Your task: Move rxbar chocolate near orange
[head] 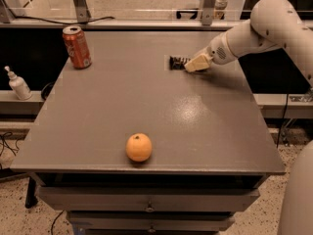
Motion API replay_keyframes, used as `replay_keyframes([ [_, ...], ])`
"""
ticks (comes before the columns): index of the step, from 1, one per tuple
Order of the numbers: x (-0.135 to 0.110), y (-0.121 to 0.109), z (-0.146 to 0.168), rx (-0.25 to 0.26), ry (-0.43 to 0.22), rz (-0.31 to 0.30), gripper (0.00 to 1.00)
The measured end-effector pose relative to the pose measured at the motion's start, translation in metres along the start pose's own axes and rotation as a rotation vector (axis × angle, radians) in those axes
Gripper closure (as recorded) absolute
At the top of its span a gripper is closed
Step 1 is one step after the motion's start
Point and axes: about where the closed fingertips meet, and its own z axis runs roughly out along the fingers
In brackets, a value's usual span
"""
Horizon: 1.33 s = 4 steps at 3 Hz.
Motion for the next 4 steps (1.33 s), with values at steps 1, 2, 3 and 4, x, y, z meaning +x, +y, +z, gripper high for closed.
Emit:
replay_keyframes([
  [1,-0.001,0.0,-0.001,0.0,0.0,0.0,1.0],
  [2,-0.002,0.0,-0.002,0.0,0.0,0.0,1.0],
  [3,-0.001,0.033,-0.02,-0.037,-0.015,0.002,1.0],
  [4,-0.022,0.094,-0.06,-0.091,-0.082,-0.036,1.0],
])
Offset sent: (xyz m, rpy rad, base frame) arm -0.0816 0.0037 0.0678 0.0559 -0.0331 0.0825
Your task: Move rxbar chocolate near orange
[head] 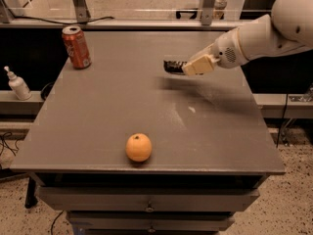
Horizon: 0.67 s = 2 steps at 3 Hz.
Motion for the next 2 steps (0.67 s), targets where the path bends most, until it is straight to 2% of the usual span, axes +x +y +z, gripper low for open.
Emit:
replay_keyframes([
  [1,-0.013,0.047,-0.012,-0.036,-0.016,-0.029,1.0],
  [2,-0.004,0.092,-0.007,-0.076,0.014,-0.052,1.0],
])
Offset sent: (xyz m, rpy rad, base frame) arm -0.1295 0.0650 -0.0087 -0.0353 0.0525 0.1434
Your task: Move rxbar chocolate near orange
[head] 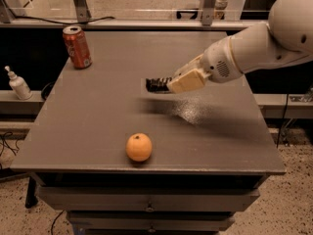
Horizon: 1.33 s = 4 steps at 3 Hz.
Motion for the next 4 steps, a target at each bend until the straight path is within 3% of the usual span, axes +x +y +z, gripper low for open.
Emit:
replay_keyframes([
  [2,0.039,0.065,0.023,-0.064,0.053,-0.013,1.0],
  [4,0.061,0.099,0.029,-0.075,0.091,-0.005,1.0],
])
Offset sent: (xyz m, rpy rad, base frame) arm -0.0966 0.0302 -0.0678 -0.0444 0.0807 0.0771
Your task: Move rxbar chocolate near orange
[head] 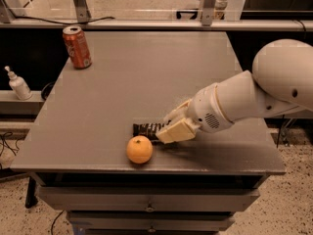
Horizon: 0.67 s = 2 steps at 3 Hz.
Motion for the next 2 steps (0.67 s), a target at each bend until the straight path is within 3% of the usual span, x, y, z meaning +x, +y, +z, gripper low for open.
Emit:
replay_keyframes([
  [1,0.0072,0.0043,0.0,0.006,0.017,0.005,0.83],
  [2,0.0135,0.0056,-0.0009,0.012,0.029,0.001,0.58],
])
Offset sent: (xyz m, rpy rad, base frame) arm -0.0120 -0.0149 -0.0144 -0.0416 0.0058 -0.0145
